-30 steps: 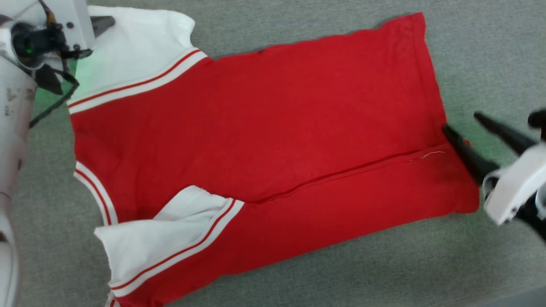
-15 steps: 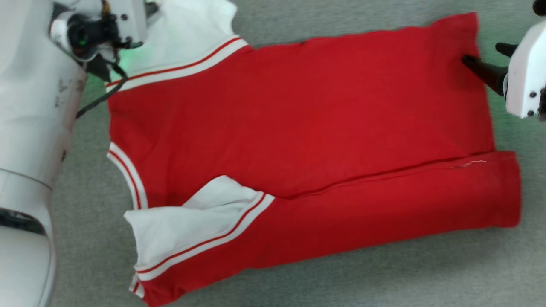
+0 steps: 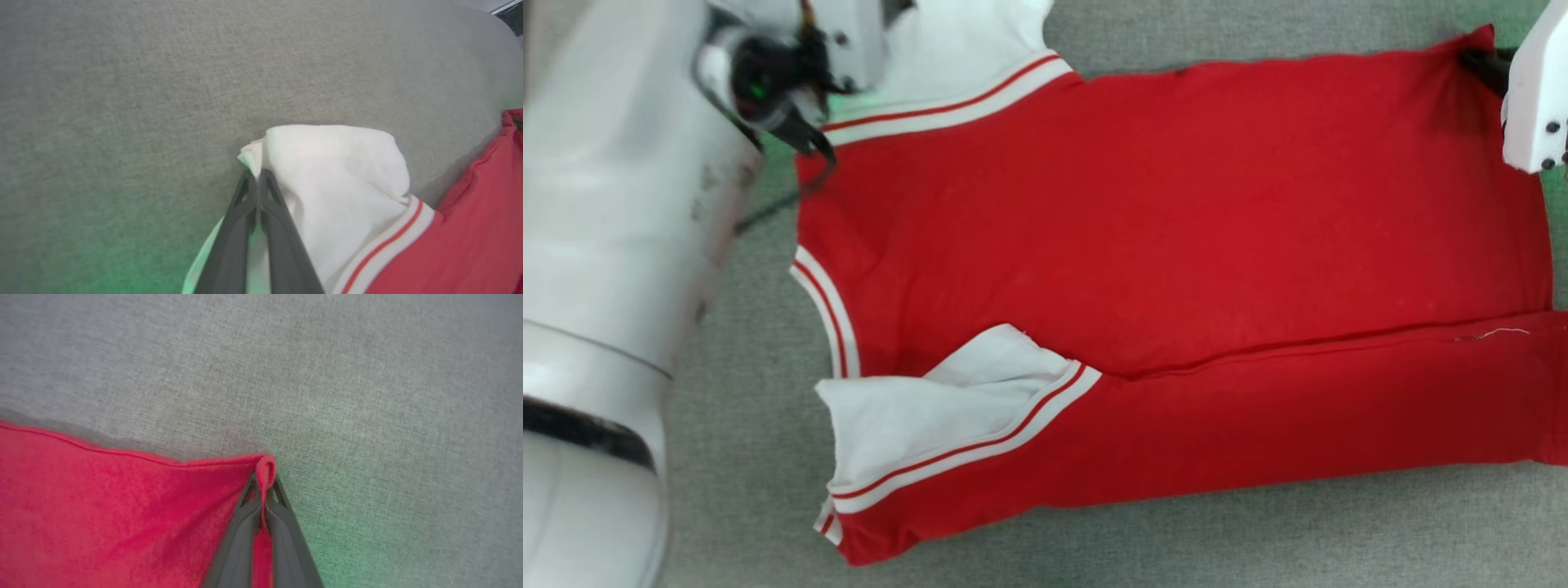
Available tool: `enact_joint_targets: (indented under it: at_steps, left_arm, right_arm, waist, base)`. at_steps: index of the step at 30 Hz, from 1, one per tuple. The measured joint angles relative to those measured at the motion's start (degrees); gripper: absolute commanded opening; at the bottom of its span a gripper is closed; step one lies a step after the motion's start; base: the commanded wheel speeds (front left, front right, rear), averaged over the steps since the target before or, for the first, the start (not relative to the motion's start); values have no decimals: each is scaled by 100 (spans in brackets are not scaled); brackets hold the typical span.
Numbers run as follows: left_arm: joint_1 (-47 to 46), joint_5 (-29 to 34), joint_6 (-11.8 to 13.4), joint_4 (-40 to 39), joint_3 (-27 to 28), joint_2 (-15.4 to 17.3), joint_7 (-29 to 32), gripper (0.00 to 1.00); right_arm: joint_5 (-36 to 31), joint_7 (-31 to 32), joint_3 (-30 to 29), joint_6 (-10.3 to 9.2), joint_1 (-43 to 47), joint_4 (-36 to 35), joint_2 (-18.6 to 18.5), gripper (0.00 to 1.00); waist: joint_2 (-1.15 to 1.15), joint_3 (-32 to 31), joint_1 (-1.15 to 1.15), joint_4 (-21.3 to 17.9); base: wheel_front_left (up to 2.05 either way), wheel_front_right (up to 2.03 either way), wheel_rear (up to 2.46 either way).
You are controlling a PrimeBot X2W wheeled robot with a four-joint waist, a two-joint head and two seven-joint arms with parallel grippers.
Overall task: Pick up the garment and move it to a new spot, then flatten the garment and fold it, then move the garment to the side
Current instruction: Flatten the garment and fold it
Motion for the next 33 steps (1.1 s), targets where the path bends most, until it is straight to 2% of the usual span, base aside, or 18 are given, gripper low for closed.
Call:
enact_joint_targets:
  at_steps: [5, 9, 16, 23, 29, 33]
  left_arm:
    - [588, -320, -2, -764, -312, -9, -650, 0]
    - [1056, -622, -1, -1486, -485, 242, -1307, 0]
    - [1984, -926, -2, -2755, -850, 895, -2018, 0]
    - [3069, -1162, 1, -3830, -961, 1761, -2369, 0]
    - [3966, -1383, 354, -4795, -942, 2296, -2594, 0]
    - [4440, -1510, 571, -5153, -915, 2475, -2820, 0]
  right_arm:
    - [146, -586, 264, 0, 382, -31, -288, 0]
    - [356, -901, 379, 0, 890, -278, -601, 0]
    - [710, -1227, 346, 0, 1901, -982, -1166, 0]
    - [855, -1308, -25, 0, 2887, -1614, -1560, 0]
    - [716, -1292, -443, 0, 3401, -1901, -1661, 0]
    - [559, -1150, -650, 0, 3678, -2030, -1637, 0]
  waist:
    - [0, -311, 0, 116]
    - [0, -677, 0, 230]
    - [0, -1355, 0, 436]
    - [0, -1876, 0, 608]
    - [0, -2000, 0, 697]
    - [0, -1954, 0, 687]
  base:
    - [0, 0, 0]
    - [0, 0, 0]
    - [0, 0, 0]
    - [0, 0, 0]
    - [0, 0, 0]
    - [0, 0, 0]
